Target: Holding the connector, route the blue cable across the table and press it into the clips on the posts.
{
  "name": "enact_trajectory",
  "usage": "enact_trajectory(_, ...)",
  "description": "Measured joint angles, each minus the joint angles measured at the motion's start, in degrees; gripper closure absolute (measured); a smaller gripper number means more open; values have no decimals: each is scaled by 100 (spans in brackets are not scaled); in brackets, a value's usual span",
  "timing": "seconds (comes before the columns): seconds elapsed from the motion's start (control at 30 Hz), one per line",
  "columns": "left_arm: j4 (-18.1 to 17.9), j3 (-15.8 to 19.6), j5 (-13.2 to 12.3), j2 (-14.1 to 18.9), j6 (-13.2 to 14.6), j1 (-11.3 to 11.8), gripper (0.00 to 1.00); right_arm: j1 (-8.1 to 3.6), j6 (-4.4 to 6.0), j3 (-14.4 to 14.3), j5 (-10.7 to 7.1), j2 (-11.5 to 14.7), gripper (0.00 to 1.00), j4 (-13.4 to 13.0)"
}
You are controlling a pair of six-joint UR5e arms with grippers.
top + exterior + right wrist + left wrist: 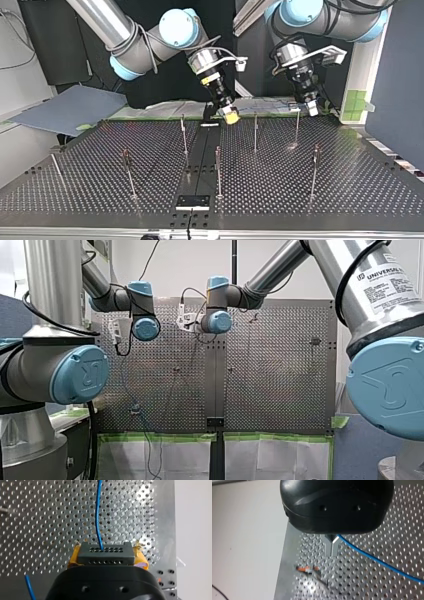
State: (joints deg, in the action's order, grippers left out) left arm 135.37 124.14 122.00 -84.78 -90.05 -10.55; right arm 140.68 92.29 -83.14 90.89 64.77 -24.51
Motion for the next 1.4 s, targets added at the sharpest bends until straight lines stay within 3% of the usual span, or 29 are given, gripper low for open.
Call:
enact_trajectory(0.43,94,-291,-329,-99,-43,328,100,51,158,638,-127,-136,100,330)
enact_trajectory(0.73,122,-503,-326,-286,-32,472,100,51,216,1082,-201,-521,100,465)
enact_trajectory(1.1,76,-723,-533,-570,-51,569,100,-31,448,1648,-299,-707,100,509)
enact_trajectory(1.4,70,-881,-547,-659,-50,672,100,-43,493,2009,-333,-947,100,594)
